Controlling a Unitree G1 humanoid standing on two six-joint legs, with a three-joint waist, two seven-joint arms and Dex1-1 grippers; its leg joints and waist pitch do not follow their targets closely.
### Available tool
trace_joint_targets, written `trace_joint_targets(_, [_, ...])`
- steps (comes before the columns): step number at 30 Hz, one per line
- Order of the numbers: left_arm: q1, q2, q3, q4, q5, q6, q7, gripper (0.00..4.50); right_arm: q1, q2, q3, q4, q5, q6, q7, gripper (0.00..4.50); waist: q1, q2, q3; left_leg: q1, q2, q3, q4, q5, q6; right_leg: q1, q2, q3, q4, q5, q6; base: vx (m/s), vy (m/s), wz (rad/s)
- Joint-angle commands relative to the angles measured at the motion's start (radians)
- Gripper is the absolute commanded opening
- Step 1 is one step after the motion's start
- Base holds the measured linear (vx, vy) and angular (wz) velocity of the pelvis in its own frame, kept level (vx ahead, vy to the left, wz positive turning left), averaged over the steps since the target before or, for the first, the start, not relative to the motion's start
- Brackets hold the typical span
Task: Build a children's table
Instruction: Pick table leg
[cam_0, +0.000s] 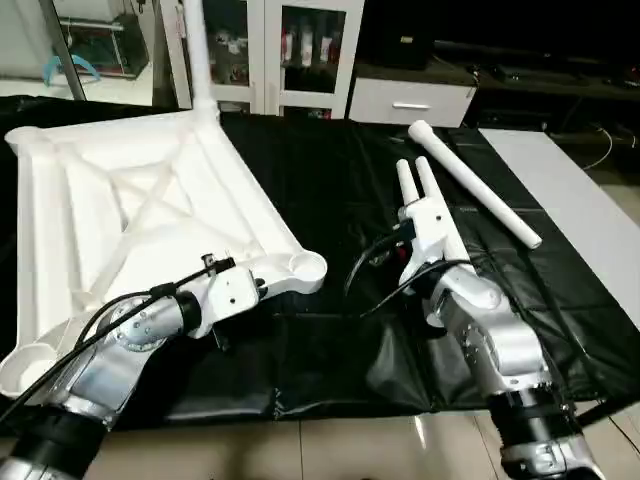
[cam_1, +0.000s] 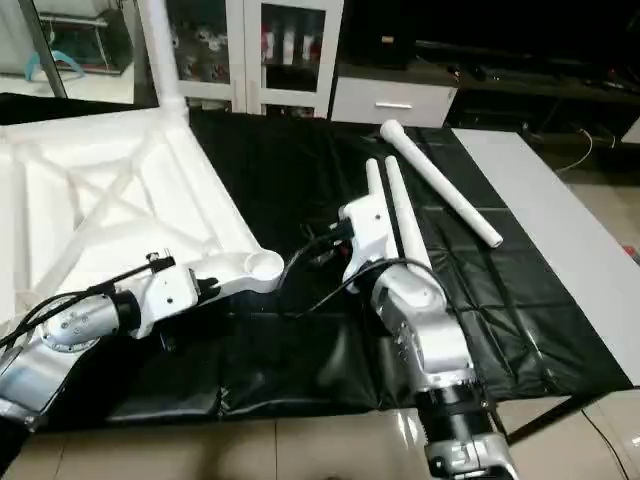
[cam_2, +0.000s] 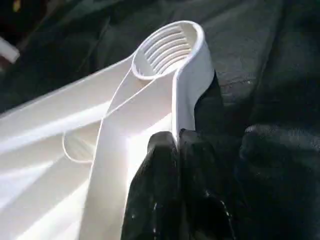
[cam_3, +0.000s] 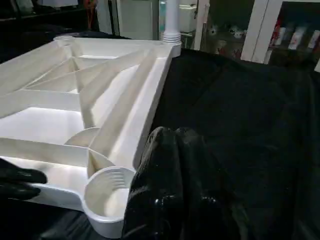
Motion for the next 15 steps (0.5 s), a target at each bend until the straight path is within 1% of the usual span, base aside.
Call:
trace_joint_targets(1, [0.016,-0.029,0.017,-0.027,-0.021,0.113,0.013,0.00,-0.019,-0.024,-0.018,0.019,-0.011,0.043,-0.010,0.03,0.007,0.020,-0.055,0.012,0.027,-0.010,-0.078,-0.352,-0.039,0.033,-0.056,0.047,-0.077,-0.353,-0.162,0.000,0.000,0.00])
trace_joint_targets(2, [0.014,-0.048,0.021,-0.040,-0.026,0.143,0.025,0.00,-0.029,-0.033,-0.016,0.029,-0.023,0.052,-0.016,0.03,0.007,0.020,-0.055,0.010,0.026,-0.011,-0.078,-0.349,-0.039,0.036,-0.055,0.046,-0.076,-0.357,-0.160,0.000,0.000,0.00])
trace_joint_targets(4, [0.004,-0.069,0.023,-0.039,-0.019,0.156,0.051,0.00,-0.047,-0.043,-0.016,0.046,-0.036,0.062,-0.028,0.03,0.008,0.018,-0.056,0.009,0.024,-0.011,-0.076,-0.342,-0.038,0.037,-0.056,0.046,-0.079,-0.357,-0.155,0.000,0.000,0.00])
trace_joint_targets(5, [-0.006,-0.074,0.025,-0.029,-0.024,0.160,0.051,0.30,-0.058,-0.046,-0.022,0.054,-0.036,0.064,-0.034,0.00,0.008,0.020,-0.057,0.008,0.023,-0.011,-0.076,-0.339,-0.036,0.037,-0.055,0.045,-0.080,-0.358,-0.149,0.000,0.000,0.00])
trace_joint_targets(6, [-0.013,-0.072,0.026,-0.025,-0.036,0.159,0.040,0.60,-0.070,-0.048,-0.029,0.060,-0.030,0.075,-0.038,0.00,0.008,0.018,-0.058,0.007,0.022,-0.011,-0.075,-0.336,-0.033,0.039,-0.055,0.045,-0.080,-0.361,-0.144,0.000,0.000,0.00])
trace_joint_targets(7, [-0.017,-0.065,0.031,-0.037,-0.054,0.179,0.023,0.60,-0.086,-0.054,-0.037,0.065,-0.022,0.097,-0.037,0.00,0.008,0.017,-0.059,0.006,0.021,-0.011,-0.075,-0.332,-0.031,0.040,-0.056,0.045,-0.080,-0.360,-0.142,0.000,0.000,0.00])
trace_joint_targets(8, [-0.019,-0.060,0.034,-0.048,-0.066,0.193,0.010,0.60,-0.097,-0.057,-0.042,0.068,-0.016,0.112,-0.036,0.18,0.007,0.018,-0.061,0.006,0.021,-0.012,-0.074,-0.322,-0.031,0.041,-0.055,0.045,-0.076,-0.348,-0.147,0.000,0.000,0.00])
trace_joint_targets(9, [-0.021,-0.055,0.040,-0.056,-0.073,0.200,0.006,0.80,-0.107,-0.062,-0.043,0.074,-0.017,0.126,-0.038,0.37,0.008,0.018,-0.060,0.007,0.021,-0.010,-0.073,-0.314,-0.027,0.039,-0.053,0.045,-0.077,-0.333,-0.151,0.000,0.000,0.00])
trace_joint_targets(10, [-0.021,-0.055,0.040,-0.056,-0.073,0.201,0.005,0.95,-0.108,-0.062,-0.043,0.074,-0.017,0.126,-0.039,0.37,0.009,0.018,-0.060,0.009,0.022,-0.010,-0.073,-0.313,-0.027,0.038,-0.053,0.045,-0.077,-0.330,-0.153,0.000,0.000,0.00])
trace_joint_targets(11, [-0.021,-0.054,0.045,-0.069,-0.075,0.218,0.004,0.95,-0.115,-0.065,-0.043,0.078,-0.018,0.134,-0.041,0.37,0.011,0.019,-0.060,0.008,0.022,-0.009,-0.073,-0.311,-0.026,0.038,-0.053,0.044,-0.076,-0.325,-0.154,0.000,0.000,0.00])
trace_joint_targets(13, [-0.036,-0.046,0.075,-0.092,-0.090,0.253,-0.004,1.06,-0.166,-0.076,-0.044,0.120,-0.029,0.189,-0.058,0.50,0.008,0.016,-0.060,0.006,0.022,-0.010,-0.074,-0.302,-0.029,0.041,-0.052,0.043,-0.072,-0.315,-0.162,0.000,0.000,0.00])
trace_joint_targets(14, [-0.036,-0.046,0.075,-0.092,-0.090,0.253,-0.004,1.06,-0.166,-0.076,-0.044,0.120,-0.029,0.189,-0.058,0.50,0.008,0.018,-0.061,0.009,0.022,-0.010,-0.073,-0.303,-0.033,0.039,-0.052,0.042,-0.071,-0.317,-0.164,0.000,0.000,0.00])
trace_joint_targets(15, [-0.047,-0.034,0.095,-0.104,-0.105,0.270,-0.023,1.25,-0.219,-0.081,-0.051,0.181,-0.042,0.239,-0.089,0.77,0.008,0.017,-0.059,0.009,0.021,-0.009,-0.072,-0.311,-0.036,0.038,-0.052,0.042,-0.074,-0.331,-0.162,0.000,0.000,0.00])
